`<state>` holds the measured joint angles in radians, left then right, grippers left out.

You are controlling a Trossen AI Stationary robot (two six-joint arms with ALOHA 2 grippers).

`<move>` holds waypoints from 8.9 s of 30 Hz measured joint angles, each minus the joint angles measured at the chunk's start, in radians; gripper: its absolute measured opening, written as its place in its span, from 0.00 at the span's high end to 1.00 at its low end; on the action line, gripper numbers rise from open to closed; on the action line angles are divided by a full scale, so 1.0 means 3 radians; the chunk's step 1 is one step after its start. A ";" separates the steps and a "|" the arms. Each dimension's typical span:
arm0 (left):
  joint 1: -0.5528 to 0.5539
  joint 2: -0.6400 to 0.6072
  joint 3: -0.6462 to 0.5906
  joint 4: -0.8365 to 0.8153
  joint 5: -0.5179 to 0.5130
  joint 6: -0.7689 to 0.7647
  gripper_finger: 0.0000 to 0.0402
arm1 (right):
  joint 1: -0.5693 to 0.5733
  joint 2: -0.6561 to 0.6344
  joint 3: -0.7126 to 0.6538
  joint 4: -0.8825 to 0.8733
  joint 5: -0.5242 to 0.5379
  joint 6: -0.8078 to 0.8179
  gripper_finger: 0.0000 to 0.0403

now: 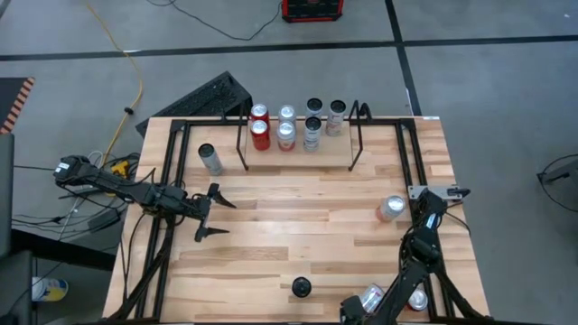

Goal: Place canned beverage on shelf
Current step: Put the right white pink soda can on the shelf and align with other white pink soda can

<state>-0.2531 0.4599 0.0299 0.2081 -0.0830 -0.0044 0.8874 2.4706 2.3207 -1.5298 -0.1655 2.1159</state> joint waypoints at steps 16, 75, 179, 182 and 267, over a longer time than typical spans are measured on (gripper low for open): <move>0.0000 0.0000 0.0000 -0.0001 0.0001 0.0038 0.06 | -0.0288 -0.0112 -0.0298 -0.0134 0.0783 -0.0461 0.94; 0.0001 0.0001 0.0003 0.0291 -0.0702 -0.0763 0.06 | -0.3308 -0.3006 -0.4111 0.2795 0.1979 -0.6556 0.94; 0.0001 0.0001 0.0003 0.0023 -0.0814 -0.0496 0.06 | -0.1975 -0.2164 -0.3570 0.0313 0.4710 -0.9936 0.29; 0.0001 0.0000 0.0003 0.0023 -0.0813 -0.0496 0.06 | -0.1998 -0.2164 -0.3678 0.0601 0.4918 -1.0033 0.29; 0.0001 0.0000 0.0001 -0.0090 -0.0783 -0.0544 0.06 | -0.3247 -0.2331 -0.3734 0.2817 0.1982 -0.7257 0.15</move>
<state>-0.2527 0.4599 0.0303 0.1811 -0.3180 -0.1677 -0.0867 1.7714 1.2005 -0.6846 0.4290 -0.0612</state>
